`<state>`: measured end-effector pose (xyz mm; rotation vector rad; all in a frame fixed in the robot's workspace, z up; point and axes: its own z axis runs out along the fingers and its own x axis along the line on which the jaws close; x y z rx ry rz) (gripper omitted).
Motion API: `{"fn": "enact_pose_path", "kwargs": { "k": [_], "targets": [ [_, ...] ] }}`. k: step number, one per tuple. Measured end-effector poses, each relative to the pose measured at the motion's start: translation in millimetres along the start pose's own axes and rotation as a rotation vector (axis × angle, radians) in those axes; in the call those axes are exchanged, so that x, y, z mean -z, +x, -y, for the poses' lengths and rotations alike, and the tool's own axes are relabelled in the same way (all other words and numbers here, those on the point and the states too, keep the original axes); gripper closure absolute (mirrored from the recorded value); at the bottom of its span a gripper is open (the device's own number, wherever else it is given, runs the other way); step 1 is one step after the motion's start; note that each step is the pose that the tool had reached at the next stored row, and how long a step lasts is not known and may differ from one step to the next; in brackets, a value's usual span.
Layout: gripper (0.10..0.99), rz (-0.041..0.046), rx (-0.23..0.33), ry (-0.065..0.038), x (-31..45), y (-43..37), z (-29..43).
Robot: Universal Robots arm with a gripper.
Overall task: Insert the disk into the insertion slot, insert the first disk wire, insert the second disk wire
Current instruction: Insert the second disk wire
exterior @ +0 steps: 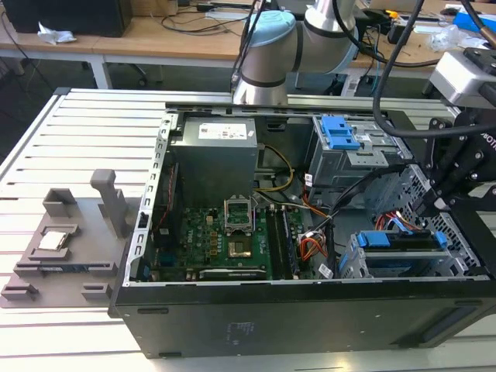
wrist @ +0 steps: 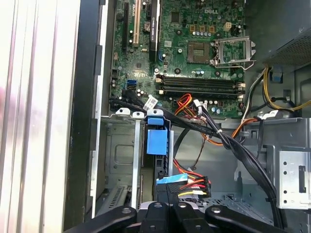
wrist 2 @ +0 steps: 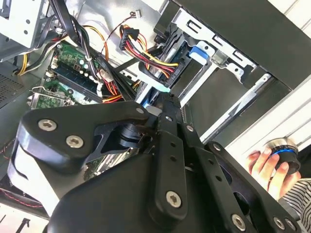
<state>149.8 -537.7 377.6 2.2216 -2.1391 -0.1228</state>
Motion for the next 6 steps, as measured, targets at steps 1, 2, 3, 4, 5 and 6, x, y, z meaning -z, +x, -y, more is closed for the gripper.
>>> {"fn": "enact_pose_path", "kwargs": {
  "k": [1,2,3,4,5,6],
  "targets": [
    [0.980,-0.0001,0.000,0.000,0.1,0.0,0.0],
    [0.980,-0.0001,0.000,0.000,0.1,0.0,0.0],
    [0.980,-0.0001,0.000,0.000,0.1,0.0,0.0],
    [0.980,-0.0001,0.000,0.000,0.2,0.0,0.0],
    [0.980,0.0000,0.000,0.000,0.2,0.0,0.0],
    [0.980,-0.0001,0.000,0.000,0.2,0.0,0.0]
  ]
}}
